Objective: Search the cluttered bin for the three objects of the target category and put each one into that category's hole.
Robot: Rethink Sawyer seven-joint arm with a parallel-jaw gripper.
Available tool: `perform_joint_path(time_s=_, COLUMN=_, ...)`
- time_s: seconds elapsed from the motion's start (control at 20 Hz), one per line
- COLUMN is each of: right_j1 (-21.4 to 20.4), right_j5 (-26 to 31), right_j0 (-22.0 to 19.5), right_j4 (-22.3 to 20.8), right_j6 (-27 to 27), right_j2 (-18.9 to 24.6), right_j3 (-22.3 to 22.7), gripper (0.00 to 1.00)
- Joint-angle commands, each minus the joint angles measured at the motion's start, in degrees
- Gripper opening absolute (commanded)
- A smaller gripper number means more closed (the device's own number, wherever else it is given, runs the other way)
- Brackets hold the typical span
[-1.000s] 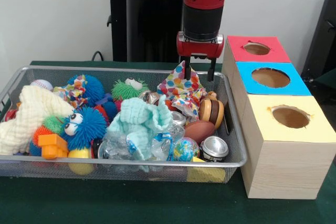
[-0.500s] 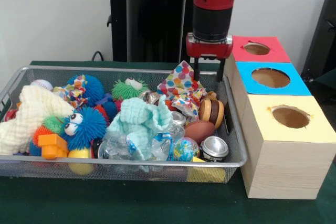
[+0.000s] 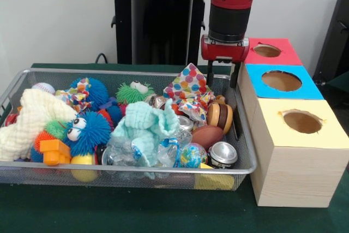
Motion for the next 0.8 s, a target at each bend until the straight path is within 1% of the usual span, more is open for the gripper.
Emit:
perform_joint_path(time_s=0.05, right_j1=7.0, right_j5=-16.1, right_j0=6.1, right_j4=5.7, right_j6=16.3, right_j2=-4.1, right_j3=-1.0, gripper=1.0)
perform_joint_path(time_s=0.25, right_j1=8.4, right_j5=-20.5, right_j0=8.7, right_j4=8.0, right_j6=15.7, right_j2=-6.6, right_j3=-0.9, gripper=1.0)
perform_joint_path(time_s=0.5, right_j1=9.8, right_j5=-22.0, right_j0=10.6, right_j4=10.7, right_j6=13.9, right_j2=-8.2, right_j3=-0.9, gripper=1.0)
perform_joint_path(time_s=0.6, right_j1=10.5, right_j5=-21.7, right_j0=10.5, right_j4=11.2, right_j6=13.0, right_j2=-8.2, right_j3=-1.4, gripper=1.0)
perform_joint_path(time_s=0.8, right_j1=11.2, right_j5=-18.5, right_j0=9.0, right_j4=11.7, right_j6=11.6, right_j2=-6.8, right_j3=-2.1, gripper=1.0)
